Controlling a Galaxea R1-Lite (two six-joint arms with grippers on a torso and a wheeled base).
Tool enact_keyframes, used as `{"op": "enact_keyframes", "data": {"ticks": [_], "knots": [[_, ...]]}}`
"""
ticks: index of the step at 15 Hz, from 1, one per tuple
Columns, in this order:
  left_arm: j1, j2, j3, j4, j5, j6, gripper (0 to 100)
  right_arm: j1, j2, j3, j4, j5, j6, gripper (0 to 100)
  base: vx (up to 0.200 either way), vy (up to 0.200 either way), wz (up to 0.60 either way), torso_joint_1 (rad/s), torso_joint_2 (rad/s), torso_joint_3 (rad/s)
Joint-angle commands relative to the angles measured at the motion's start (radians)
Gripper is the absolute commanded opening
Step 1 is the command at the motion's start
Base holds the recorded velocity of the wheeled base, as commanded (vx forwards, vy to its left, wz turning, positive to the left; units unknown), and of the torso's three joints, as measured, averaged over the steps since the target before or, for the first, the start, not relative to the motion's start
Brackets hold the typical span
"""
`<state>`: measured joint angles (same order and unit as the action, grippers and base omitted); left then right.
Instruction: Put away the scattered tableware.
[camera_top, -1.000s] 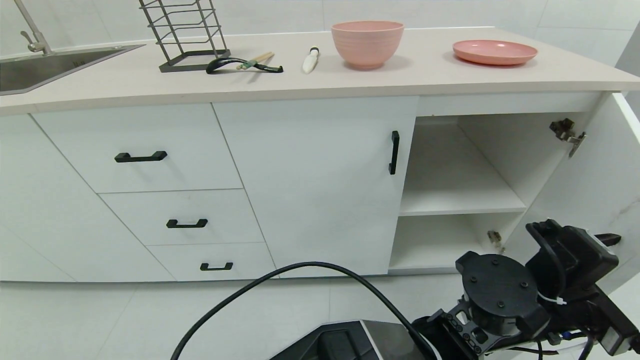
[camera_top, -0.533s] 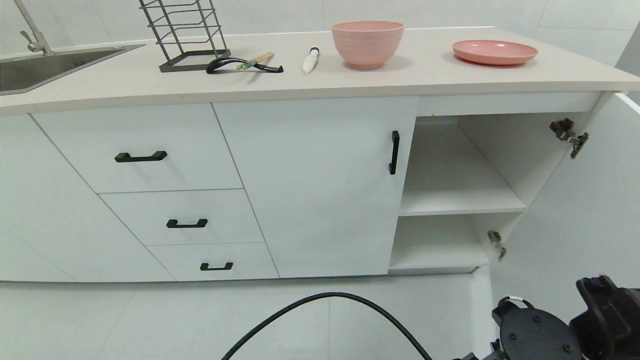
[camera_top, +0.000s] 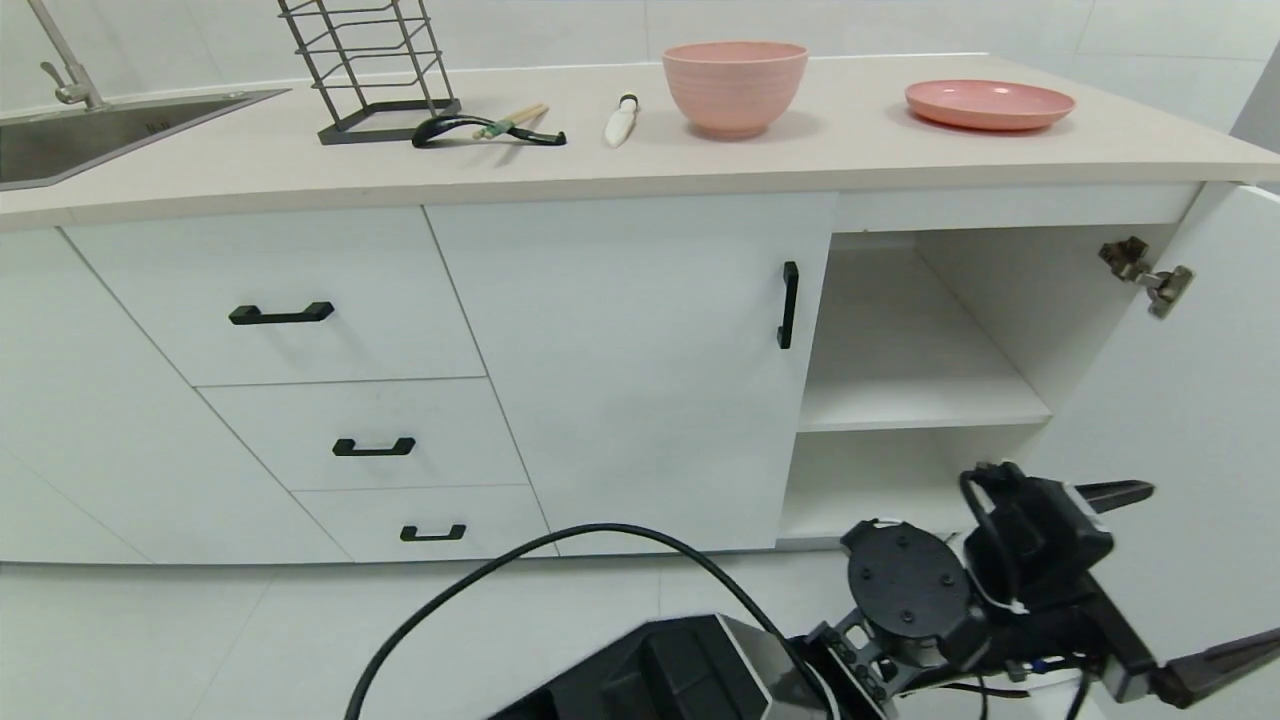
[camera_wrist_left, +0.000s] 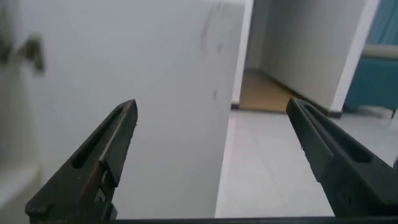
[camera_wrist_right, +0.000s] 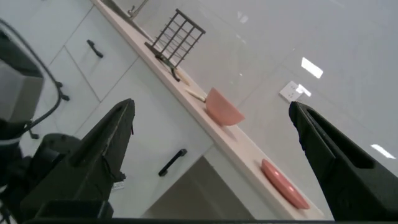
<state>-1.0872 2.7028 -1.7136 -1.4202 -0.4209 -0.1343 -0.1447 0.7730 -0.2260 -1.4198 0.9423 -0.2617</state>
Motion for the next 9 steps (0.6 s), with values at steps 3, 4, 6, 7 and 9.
{"op": "enact_keyframes", "data": {"ticks": [3,4,6,7,9], "knots": [[0.187,-0.521,0.951,-0.151,-0.010,0.056,100,0.030,-0.015,0.060,0.001,0.001,-0.008,100,0.000,0.000,0.00,0.000,0.00,0.000],[0.210,-0.606,1.026,-0.151,-0.010,0.059,100,0.030,-0.024,0.093,0.001,0.001,-0.008,100,0.000,0.000,0.00,0.000,0.00,0.000],[0.259,-0.778,1.161,-0.151,-0.010,0.061,100,0.050,-0.047,0.175,-0.001,0.004,-0.016,100,0.000,0.000,0.00,0.000,0.00,0.000],[0.277,-0.859,1.241,-0.151,-0.010,0.059,100,0.100,-0.066,0.198,0.004,0.006,-0.039,100,0.000,0.000,0.00,0.000,0.00,0.000],[0.308,-1.025,1.382,-0.151,-0.009,0.058,100,0.152,-0.101,0.226,0.030,0.003,-0.040,100,0.000,0.000,0.00,0.000,0.00,0.000]]}}
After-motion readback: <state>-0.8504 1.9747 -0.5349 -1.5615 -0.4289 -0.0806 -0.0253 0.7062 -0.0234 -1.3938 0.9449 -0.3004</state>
